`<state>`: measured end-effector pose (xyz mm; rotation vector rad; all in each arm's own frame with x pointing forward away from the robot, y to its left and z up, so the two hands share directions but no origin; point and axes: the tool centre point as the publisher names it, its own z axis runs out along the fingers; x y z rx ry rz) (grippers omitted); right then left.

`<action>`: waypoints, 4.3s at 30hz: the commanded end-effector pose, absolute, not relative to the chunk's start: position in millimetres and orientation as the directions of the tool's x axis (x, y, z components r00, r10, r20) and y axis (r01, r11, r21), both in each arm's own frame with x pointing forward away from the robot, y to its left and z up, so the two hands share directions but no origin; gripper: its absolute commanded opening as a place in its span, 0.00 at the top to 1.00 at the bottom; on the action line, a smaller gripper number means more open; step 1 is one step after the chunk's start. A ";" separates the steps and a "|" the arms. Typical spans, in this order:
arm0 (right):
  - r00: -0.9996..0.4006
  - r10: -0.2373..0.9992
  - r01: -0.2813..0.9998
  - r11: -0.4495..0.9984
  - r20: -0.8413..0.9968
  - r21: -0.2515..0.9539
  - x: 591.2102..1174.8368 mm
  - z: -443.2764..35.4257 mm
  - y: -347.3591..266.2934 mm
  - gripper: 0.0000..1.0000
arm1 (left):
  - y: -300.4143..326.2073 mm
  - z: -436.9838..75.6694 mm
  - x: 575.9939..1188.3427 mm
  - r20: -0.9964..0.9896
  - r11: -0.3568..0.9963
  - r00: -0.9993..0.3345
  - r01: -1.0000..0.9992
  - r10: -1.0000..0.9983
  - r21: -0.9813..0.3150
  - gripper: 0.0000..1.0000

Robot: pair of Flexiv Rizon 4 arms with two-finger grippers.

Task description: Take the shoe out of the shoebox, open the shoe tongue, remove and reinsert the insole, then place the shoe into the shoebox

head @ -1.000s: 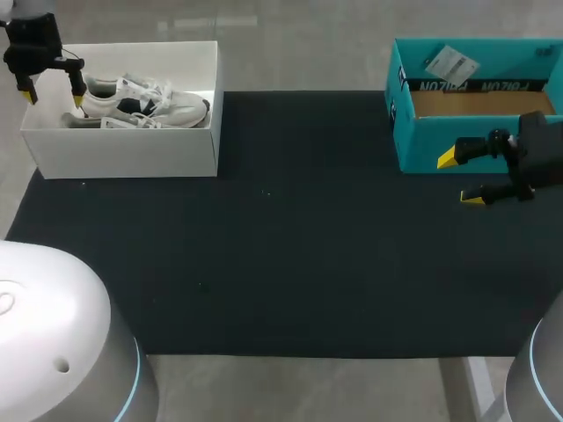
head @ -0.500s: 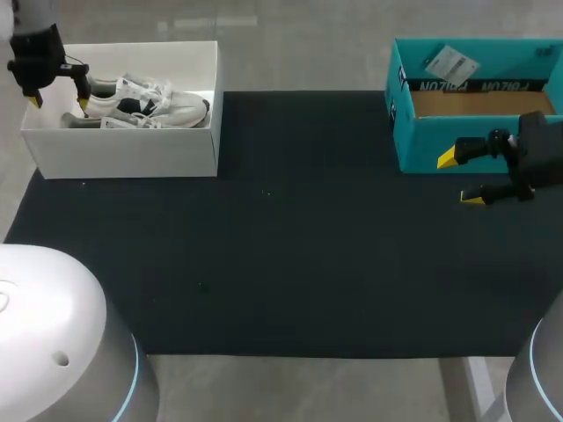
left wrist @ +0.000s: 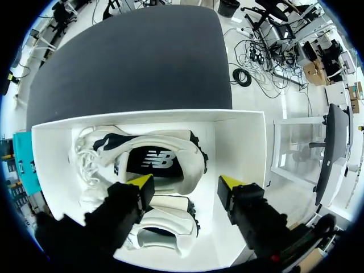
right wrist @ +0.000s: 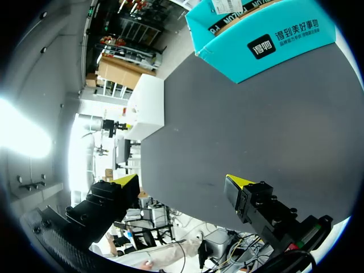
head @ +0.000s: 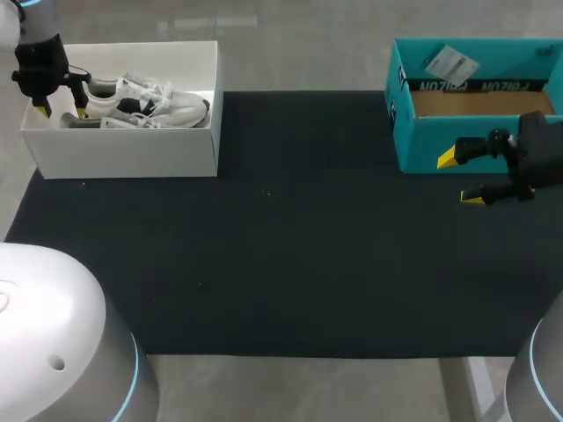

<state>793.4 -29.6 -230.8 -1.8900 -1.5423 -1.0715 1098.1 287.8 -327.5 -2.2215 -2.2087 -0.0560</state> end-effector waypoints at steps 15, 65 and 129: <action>0.064 0.593 0.960 -0.257 0.803 0.113 793.2 -230.7 -28.5 0.00 | 298.4 -351.3 1107.2 0.040 -0.089 0.091 0.995 0.995 -0.037 0.54; 0.064 0.593 0.960 -0.257 0.803 0.113 793.2 -230.7 -28.5 0.00 | 306.1 -350.6 1100.7 0.074 -0.116 0.124 0.988 0.990 -0.100 1.00; 0.064 0.593 0.960 -0.257 0.803 0.113 793.2 -230.7 -28.5 0.00 | 289.9 -164.6 1064.2 0.064 -0.174 0.174 0.985 0.983 -0.007 1.00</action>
